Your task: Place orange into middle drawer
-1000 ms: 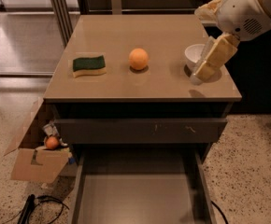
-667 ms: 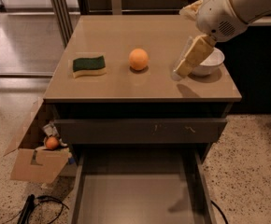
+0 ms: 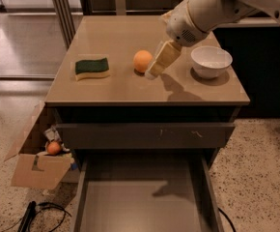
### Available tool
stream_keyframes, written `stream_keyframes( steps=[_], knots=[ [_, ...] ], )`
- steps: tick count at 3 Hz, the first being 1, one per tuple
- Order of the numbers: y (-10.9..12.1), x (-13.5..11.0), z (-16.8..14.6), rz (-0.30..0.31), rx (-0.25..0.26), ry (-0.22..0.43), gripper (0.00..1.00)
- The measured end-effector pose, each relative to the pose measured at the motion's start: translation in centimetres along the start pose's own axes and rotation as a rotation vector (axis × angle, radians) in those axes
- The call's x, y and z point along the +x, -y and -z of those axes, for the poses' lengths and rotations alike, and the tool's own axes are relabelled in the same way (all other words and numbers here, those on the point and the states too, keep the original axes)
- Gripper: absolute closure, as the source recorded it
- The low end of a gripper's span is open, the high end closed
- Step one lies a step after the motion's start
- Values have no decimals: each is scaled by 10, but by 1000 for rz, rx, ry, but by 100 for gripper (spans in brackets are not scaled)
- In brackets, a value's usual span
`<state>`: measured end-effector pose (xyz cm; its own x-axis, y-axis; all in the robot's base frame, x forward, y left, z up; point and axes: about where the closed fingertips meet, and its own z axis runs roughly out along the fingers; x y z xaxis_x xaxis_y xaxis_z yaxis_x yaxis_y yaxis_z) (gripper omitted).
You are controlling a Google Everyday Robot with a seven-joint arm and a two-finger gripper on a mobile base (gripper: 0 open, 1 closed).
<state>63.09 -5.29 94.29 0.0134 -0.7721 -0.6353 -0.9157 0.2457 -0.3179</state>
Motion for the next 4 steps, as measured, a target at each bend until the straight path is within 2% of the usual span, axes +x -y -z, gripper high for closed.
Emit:
stream_keyframes(
  steps=[2, 4],
  knots=[
    [18, 9, -34, -10, 5, -8, 0],
    [36, 26, -83, -62, -8, -9, 0]
  ],
)
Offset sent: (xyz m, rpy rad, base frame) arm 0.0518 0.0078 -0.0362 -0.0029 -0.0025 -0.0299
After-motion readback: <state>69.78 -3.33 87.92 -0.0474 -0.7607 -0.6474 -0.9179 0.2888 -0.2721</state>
